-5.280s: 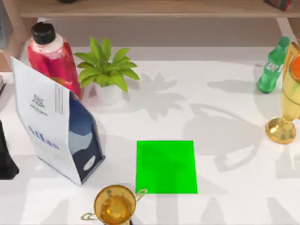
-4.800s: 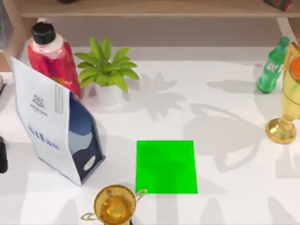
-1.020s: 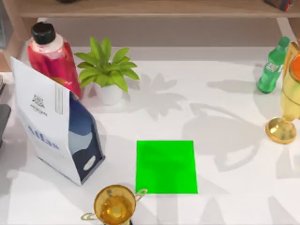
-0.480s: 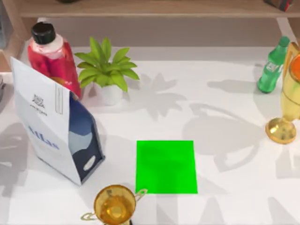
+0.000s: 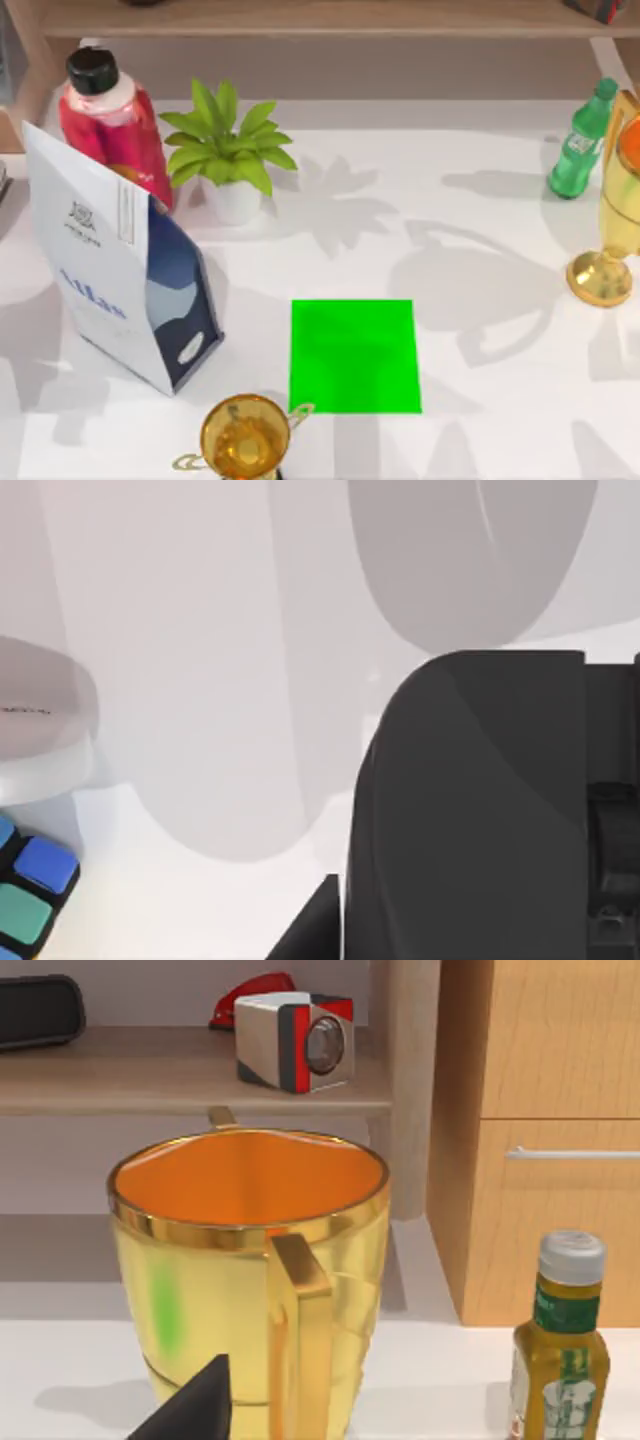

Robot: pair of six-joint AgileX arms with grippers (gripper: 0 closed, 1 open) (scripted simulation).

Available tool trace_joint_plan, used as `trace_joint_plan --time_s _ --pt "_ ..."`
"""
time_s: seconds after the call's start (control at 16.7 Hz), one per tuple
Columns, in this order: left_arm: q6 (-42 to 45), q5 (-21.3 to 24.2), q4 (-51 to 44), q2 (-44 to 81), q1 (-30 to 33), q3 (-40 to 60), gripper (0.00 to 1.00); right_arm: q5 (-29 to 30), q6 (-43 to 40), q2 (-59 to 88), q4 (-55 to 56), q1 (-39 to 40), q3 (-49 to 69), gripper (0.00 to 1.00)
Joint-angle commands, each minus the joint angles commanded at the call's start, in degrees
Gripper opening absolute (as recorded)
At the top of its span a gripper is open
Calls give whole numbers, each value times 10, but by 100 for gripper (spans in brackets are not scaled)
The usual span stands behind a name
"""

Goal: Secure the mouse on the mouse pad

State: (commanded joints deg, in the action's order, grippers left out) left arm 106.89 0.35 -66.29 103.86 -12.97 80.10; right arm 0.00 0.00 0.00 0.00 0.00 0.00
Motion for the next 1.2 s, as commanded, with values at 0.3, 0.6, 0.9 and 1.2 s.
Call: trace_joint_plan --time_s 0.3,0.6,0.9,1.2 --pt "1 0 1 2 -1 -1 0 0 0 0 0 0 0 100" --pt "-86 -16 15 -22 12 37 0 0 0 0 0 0 0 100" --pt "-323 -43 46 -65 74 123 0 0 0 0 0 0 0 100" --pt "-667 -58 70 -74 199 209 0 0 0 0 0 0 0 100"
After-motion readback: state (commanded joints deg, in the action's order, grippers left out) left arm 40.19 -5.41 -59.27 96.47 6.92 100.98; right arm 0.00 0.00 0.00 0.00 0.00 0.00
